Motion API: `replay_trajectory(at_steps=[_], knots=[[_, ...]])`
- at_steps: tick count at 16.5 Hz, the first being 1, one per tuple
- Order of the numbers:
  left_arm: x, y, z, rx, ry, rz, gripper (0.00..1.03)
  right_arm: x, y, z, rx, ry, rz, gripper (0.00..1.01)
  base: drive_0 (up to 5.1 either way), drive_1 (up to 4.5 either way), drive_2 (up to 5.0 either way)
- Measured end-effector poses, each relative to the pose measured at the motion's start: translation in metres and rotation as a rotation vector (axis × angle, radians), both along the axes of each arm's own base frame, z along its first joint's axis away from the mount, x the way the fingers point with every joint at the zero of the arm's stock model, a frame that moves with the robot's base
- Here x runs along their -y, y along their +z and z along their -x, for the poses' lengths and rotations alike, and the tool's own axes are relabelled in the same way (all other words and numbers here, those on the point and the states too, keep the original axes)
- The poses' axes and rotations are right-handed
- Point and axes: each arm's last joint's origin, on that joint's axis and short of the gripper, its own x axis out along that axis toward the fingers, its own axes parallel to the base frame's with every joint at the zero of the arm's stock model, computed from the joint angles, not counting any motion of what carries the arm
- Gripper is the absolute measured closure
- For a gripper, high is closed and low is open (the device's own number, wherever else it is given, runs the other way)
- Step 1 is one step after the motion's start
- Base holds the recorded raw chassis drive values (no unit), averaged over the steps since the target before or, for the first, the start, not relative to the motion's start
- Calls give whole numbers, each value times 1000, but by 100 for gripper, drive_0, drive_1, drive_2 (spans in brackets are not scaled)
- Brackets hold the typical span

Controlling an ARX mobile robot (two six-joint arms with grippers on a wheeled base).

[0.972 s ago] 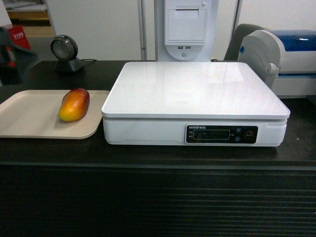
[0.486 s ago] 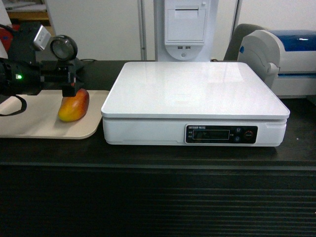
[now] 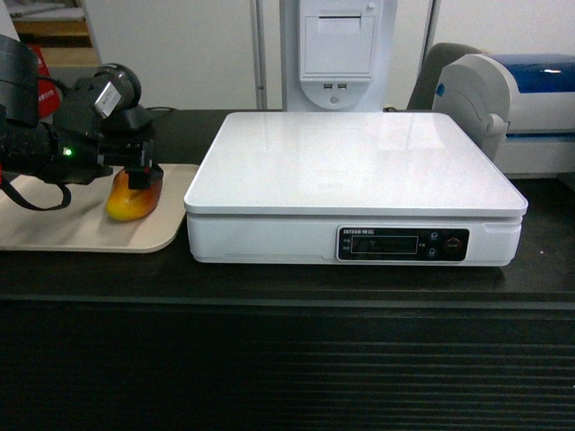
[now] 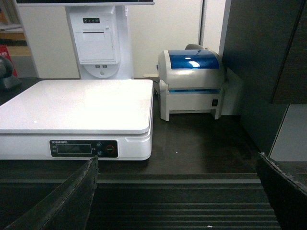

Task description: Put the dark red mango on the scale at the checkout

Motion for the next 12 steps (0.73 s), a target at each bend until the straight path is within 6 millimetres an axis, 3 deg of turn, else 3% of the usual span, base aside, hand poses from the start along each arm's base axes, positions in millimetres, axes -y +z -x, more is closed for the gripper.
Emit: replay_trajectory(at_steps=[6, 11, 12], knots=[[-1, -6, -26, -112, 21, 19, 5, 0, 0, 0, 0, 0, 0, 3, 0, 0, 0], [0, -19, -31, -198, 29, -32, 5, 0, 0, 0, 0, 0, 0, 3, 0, 0, 0], [1, -19, -31, -194, 23, -42, 12, 0, 0, 0, 0, 0, 0, 3, 0, 0, 0]])
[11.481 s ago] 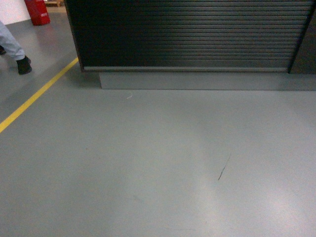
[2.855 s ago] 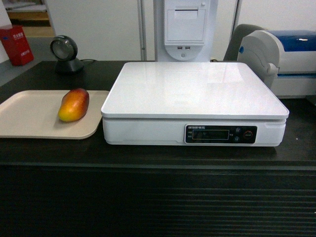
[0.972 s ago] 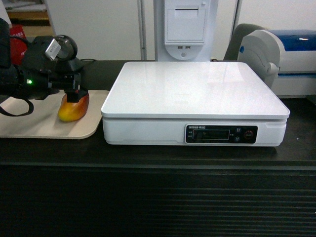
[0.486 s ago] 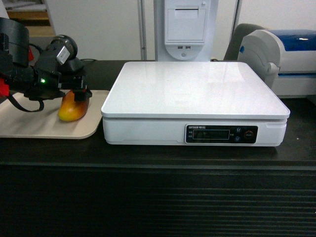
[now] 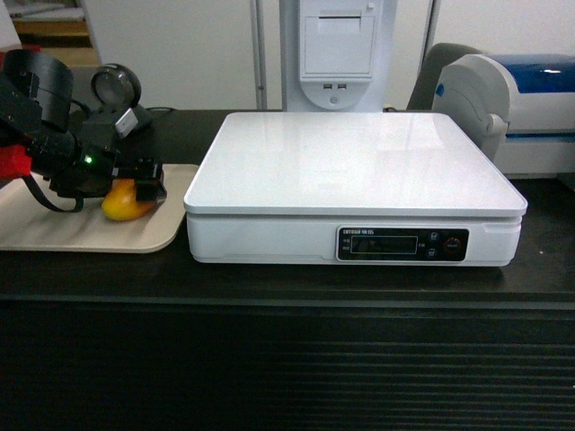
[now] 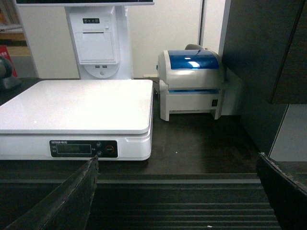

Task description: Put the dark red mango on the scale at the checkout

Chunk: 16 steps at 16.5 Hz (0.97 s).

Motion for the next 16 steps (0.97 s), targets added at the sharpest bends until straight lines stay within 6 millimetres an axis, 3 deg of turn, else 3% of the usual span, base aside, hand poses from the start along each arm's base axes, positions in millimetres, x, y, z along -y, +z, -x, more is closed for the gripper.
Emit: replay_trajectory(at_steps=[3, 7, 9, 12, 14, 16], knots=[[3, -1, 5, 4, -8, -8, 39, 0, 0, 0, 0, 0, 0, 3, 0, 0, 0], [2, 4, 17, 3, -20, -13, 42, 0, 0, 0, 0, 0, 0, 3, 0, 0, 0], [2, 16, 26, 31, -30, -23, 42, 0, 0, 0, 0, 0, 0, 3, 0, 0, 0], [10, 70, 39, 167, -63, -28, 42, 0, 0, 0, 0, 0, 0, 3, 0, 0, 0], [33, 115, 50, 285, -105, -7, 42, 0, 0, 0, 0, 0, 0, 3, 0, 0, 0], [64, 144, 63, 359, -164, 47, 42, 0, 0, 0, 0, 0, 0, 3, 0, 0, 0]])
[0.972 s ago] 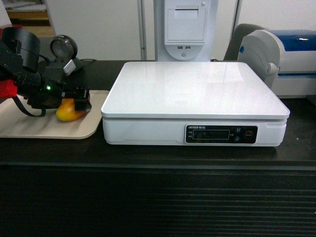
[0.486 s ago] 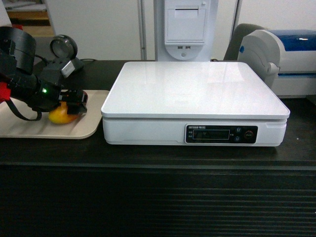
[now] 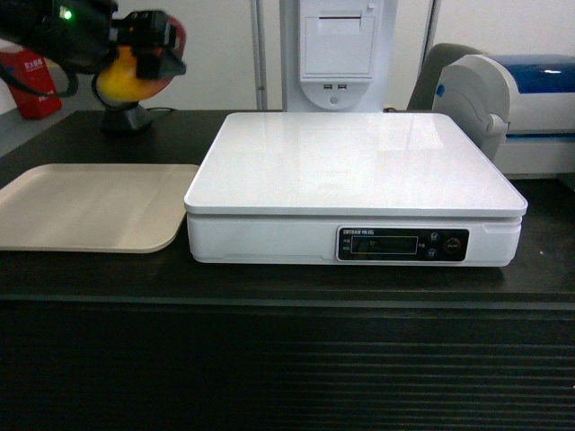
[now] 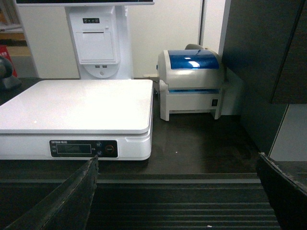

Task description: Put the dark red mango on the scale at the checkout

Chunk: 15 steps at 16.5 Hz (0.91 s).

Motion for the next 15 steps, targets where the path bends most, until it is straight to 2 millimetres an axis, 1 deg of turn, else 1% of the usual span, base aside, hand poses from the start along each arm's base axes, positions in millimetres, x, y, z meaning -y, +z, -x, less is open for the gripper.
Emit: replay_trajectory(at_steps=[1, 3, 7, 9, 10, 13, 15], knots=[[15, 8, 6, 9, -26, 28, 42, 0, 0, 0, 0, 0, 0, 3, 0, 0, 0], [45, 12, 15, 5, -79, 71, 42, 0, 0, 0, 0, 0, 0, 3, 0, 0, 0], [102, 11, 30, -30, -156, 123, 43, 0, 0, 0, 0, 0, 0, 3, 0, 0, 0], [126, 8, 32, -43, -182, 134, 43, 0, 0, 0, 0, 0, 0, 3, 0, 0, 0], [137, 3, 32, -60, -197, 135, 43, 0, 0, 0, 0, 0, 0, 3, 0, 0, 0], [149, -4, 32, -89, -203, 131, 43, 0, 0, 0, 0, 0, 0, 3, 0, 0, 0], [172, -9, 27, -115, -214, 135, 43, 0, 0, 0, 0, 0, 0, 3, 0, 0, 0]])
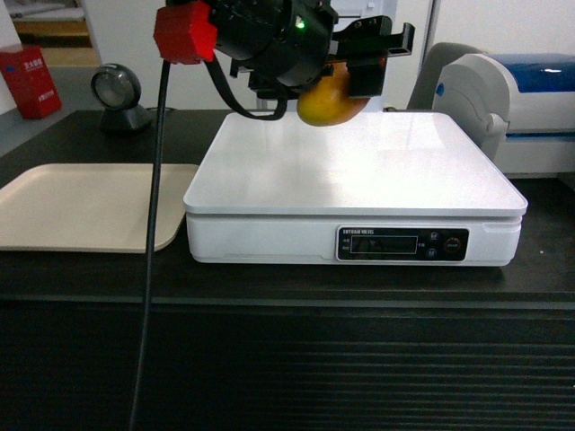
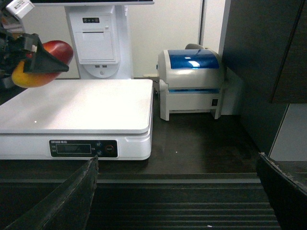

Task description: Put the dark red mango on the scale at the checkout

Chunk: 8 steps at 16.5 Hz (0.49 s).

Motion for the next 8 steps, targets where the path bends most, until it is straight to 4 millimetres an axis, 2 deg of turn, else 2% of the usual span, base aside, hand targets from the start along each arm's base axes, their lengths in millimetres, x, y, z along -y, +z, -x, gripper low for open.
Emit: replay_trajectory(at_steps=[4, 6, 8], knots=[[32, -8, -8, -60, -4, 10, 43, 0, 0, 0, 0, 0, 0, 3, 0, 0, 0], [47, -24, -17, -135, 34, -15, 43, 0, 0, 0, 0, 0, 0, 3, 0, 0, 0], [52, -39, -25, -183, 95, -42, 43, 0, 0, 0, 0, 0, 0, 3, 0, 0, 0]])
